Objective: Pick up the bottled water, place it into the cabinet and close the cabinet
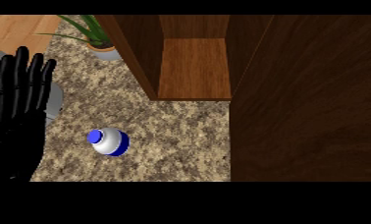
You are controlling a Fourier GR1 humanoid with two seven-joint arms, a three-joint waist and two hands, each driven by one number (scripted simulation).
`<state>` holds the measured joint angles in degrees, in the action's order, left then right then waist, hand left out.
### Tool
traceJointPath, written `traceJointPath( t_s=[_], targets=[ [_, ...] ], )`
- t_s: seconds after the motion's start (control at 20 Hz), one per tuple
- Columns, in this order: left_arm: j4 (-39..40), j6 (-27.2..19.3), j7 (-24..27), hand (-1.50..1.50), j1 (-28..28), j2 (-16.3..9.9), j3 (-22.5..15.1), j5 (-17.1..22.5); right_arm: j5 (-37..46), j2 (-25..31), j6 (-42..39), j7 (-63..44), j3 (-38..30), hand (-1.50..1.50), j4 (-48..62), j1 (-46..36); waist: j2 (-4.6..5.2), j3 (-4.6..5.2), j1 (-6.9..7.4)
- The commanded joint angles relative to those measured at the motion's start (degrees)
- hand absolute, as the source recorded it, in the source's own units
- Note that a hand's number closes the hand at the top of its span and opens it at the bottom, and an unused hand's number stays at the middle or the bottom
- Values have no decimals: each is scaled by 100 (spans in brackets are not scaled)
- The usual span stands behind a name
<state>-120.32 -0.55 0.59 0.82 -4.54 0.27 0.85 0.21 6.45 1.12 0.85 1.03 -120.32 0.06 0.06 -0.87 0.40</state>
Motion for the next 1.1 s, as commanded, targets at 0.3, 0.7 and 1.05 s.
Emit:
traceJointPath(
  t_s=[0.3, 0.7, 1.05],
  targets=[
    [-295, 1794, -696, -150, -1218, -308, -1386, 1771, -880, -154, -613, -488, 548, -150, -376, 848, -19, 88, -115],
    [-2395, 2218, -1543, -150, -2986, -1210, -1228, 3278, -1748, 139, -697, -1412, 275, -150, -1909, 1830, -53, 88, 10],
    [-2699, 2584, -1231, -150, -3733, -1412, -910, 3517, -2259, 394, -1008, -1606, -148, -150, -2408, 2297, -74, 90, 52]
  ],
)
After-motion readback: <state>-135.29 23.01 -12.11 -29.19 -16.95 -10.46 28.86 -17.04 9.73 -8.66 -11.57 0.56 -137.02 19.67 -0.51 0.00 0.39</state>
